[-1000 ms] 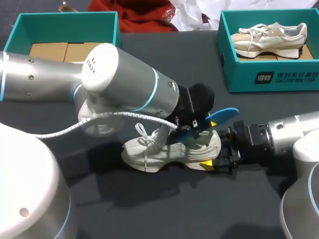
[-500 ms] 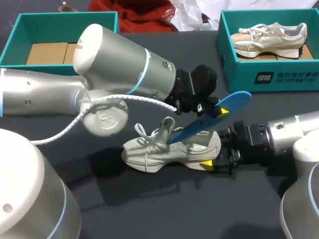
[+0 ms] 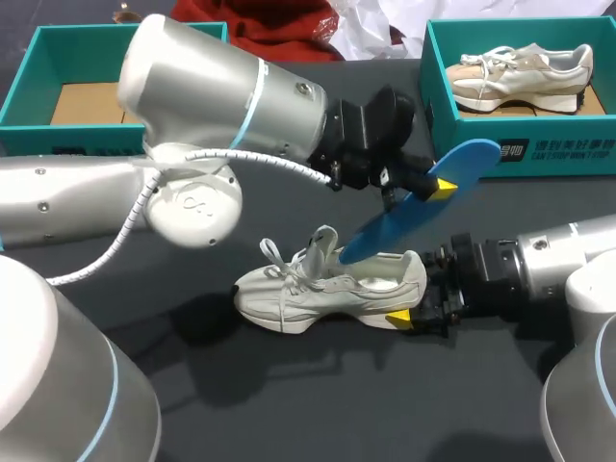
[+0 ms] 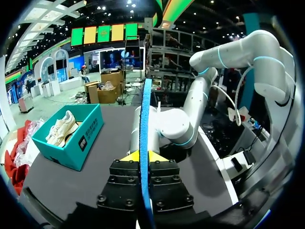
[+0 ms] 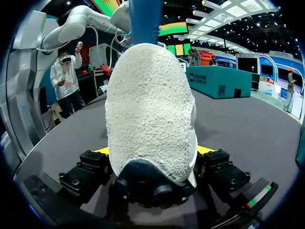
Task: Take the shoe out of the shoebox, open the shoe tongue, remove and reinsert the insole, then place the shoe into the shoebox
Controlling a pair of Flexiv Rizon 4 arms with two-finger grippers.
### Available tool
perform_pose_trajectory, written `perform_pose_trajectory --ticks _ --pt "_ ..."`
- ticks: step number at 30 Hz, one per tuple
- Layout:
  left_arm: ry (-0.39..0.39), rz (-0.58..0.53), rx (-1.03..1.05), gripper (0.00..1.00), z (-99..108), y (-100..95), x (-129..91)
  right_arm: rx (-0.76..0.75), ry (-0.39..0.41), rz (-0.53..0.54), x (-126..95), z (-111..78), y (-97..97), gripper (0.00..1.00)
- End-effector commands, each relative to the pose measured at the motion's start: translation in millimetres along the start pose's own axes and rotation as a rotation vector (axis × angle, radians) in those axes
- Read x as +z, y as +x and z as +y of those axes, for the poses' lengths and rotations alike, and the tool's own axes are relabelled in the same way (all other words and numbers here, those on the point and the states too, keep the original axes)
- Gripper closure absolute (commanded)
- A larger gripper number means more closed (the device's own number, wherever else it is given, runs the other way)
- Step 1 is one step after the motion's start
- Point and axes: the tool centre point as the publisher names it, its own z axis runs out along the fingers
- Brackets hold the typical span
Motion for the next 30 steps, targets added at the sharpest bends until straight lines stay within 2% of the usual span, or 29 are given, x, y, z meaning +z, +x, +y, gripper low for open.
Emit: perform_pose_trajectory --ticks 1,12,14,20,25,30 --pt "-0.015 0.000 -0.005 1.00 -5 2.5 -8 0.001 0.005 -0.001 1 0.7 0.6 1.00" --pt "-0.015 0.000 -0.005 1.00 -5 2.5 -8 0.001 0.005 -0.001 1 0.7 0.6 1.00" --pt "0.018 -0.029 -0.016 1.00 -6 12.0 -14 0.001 0.005 -0.001 1 0.7 0.6 1.00" --pt "0.081 -0.092 0.041 1.00 -41 26.1 -39 0.001 0.005 -0.001 1 0.7 0.6 1.00" --pt "0.176 -0.078 0.031 1.00 -74 36.1 -62 0.001 0.005 -0.001 1 0.7 0.6 1.00" --pt "0.176 -0.078 0.031 1.00 -74 36.1 -62 0.001 0.005 -0.001 1 0.7 0.6 1.00"
